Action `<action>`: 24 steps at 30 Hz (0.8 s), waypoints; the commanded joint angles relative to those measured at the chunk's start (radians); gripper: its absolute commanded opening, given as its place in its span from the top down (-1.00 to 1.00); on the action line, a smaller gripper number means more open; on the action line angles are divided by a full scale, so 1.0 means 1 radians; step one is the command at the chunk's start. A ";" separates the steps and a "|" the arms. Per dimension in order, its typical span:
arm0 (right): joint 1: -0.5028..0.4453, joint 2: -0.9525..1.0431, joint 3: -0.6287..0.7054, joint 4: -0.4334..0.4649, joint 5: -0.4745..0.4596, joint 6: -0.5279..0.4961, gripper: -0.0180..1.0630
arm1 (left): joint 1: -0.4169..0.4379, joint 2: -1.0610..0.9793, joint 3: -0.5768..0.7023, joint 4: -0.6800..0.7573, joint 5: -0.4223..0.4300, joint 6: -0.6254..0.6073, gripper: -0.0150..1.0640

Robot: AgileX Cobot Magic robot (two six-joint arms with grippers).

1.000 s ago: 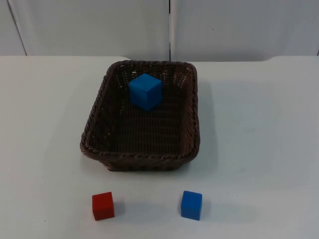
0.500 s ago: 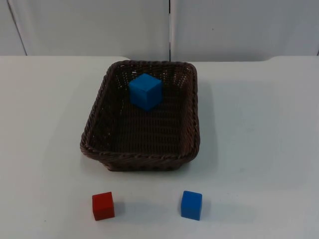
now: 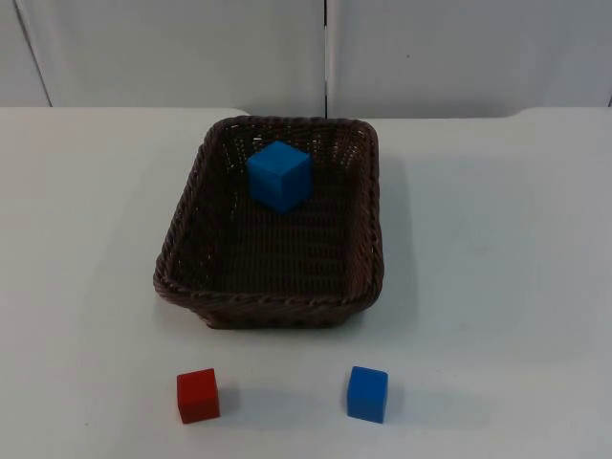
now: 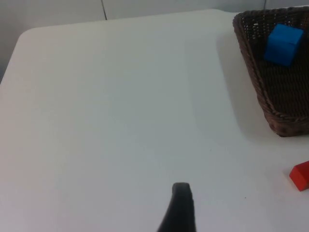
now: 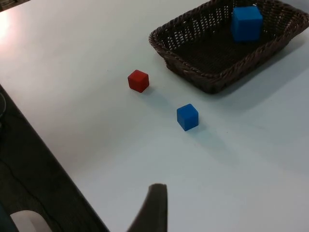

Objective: Pick up the basket with the left hand and place the largest block into the basket with the right hand.

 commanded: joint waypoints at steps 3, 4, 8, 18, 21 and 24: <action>0.005 -0.003 0.001 0.000 -0.004 0.001 -0.48 | -0.001 -0.004 0.005 -0.008 0.000 -0.007 -0.30; 0.005 -0.003 0.001 0.000 -0.004 0.001 -0.48 | -0.001 -0.004 0.005 -0.008 0.000 -0.007 -0.33; 0.005 -0.003 0.000 0.000 -0.004 0.001 -0.49 | -0.005 -0.004 0.005 -0.008 0.000 -0.007 -0.58; 0.005 -0.003 0.000 0.000 -0.004 0.001 -0.98 | -0.005 -0.004 0.005 -0.008 0.000 -0.007 -0.98; 0.005 -0.003 0.000 0.000 -0.004 0.001 -0.98 | -0.005 -0.004 0.005 -0.008 0.000 -0.009 -0.98; 0.005 -0.003 0.000 0.000 -0.004 0.001 -0.98 | -0.005 -0.004 0.005 -0.008 0.000 -0.009 -0.98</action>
